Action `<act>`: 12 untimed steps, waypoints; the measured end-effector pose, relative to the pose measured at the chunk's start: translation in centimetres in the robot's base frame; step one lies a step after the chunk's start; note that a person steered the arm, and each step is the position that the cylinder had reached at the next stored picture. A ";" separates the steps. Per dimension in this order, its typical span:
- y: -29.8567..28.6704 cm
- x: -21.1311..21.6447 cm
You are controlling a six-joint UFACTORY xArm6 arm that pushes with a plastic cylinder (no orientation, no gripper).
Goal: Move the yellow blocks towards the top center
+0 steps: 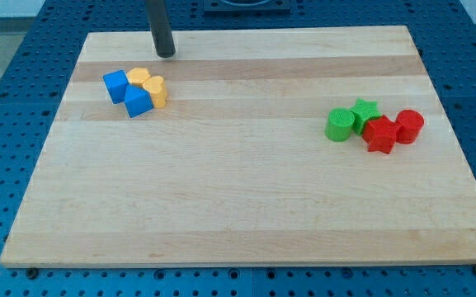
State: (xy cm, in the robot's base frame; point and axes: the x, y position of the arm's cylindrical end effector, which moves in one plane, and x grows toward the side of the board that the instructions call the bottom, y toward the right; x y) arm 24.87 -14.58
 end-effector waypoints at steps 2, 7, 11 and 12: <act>-0.9 0.0; -8.0 3.4; -1.6 11.5; 1.3 13.8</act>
State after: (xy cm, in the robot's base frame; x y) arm 38.62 -13.27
